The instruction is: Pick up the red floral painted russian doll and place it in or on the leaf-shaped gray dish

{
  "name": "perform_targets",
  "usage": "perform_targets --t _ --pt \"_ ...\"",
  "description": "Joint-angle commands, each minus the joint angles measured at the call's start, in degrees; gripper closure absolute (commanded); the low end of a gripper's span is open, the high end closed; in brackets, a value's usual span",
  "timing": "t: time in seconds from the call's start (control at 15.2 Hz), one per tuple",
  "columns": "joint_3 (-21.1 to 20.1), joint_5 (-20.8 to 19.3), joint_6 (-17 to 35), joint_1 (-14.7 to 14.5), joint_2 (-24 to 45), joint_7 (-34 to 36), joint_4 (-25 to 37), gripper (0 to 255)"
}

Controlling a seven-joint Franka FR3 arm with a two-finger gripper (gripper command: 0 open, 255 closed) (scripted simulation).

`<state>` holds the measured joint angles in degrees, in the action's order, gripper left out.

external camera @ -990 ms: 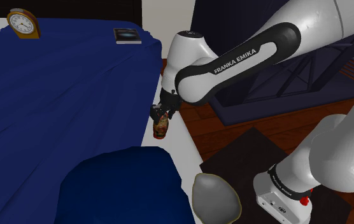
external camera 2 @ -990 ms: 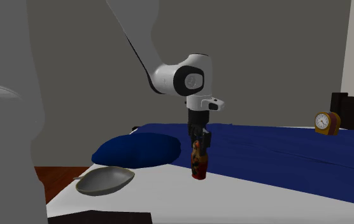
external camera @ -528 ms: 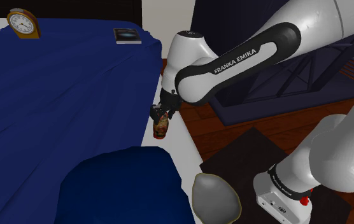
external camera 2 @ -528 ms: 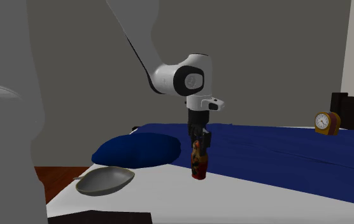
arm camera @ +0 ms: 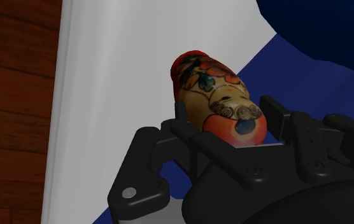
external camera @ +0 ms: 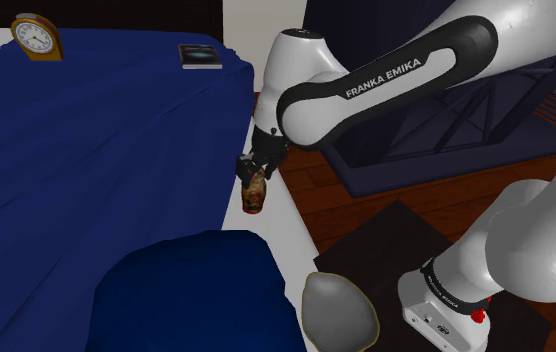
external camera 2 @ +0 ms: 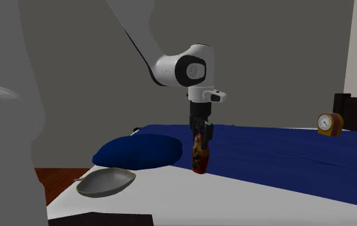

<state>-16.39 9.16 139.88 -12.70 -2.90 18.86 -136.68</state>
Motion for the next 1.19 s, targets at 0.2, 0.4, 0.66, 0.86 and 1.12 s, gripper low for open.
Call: perform_targets --t 0.2,0.4,0.66,0.86,1.12 --pt "0.2 0.4 -4.1 0.1 -2.7 -0.1 1.5 255" --pt "0.3 0.6 -6.6 0.1 -4.1 -0.1 2.6 255" --pt "0.5 0.7 -9.8 0.1 -5.7 0.0 4.2 255" --pt "0.7 0.7 -12.2 0.2 -6.8 0.1 5.5 255" --pt "0.3 2.0 -14.1 -0.7 -11.7 0.7 2.7 255"
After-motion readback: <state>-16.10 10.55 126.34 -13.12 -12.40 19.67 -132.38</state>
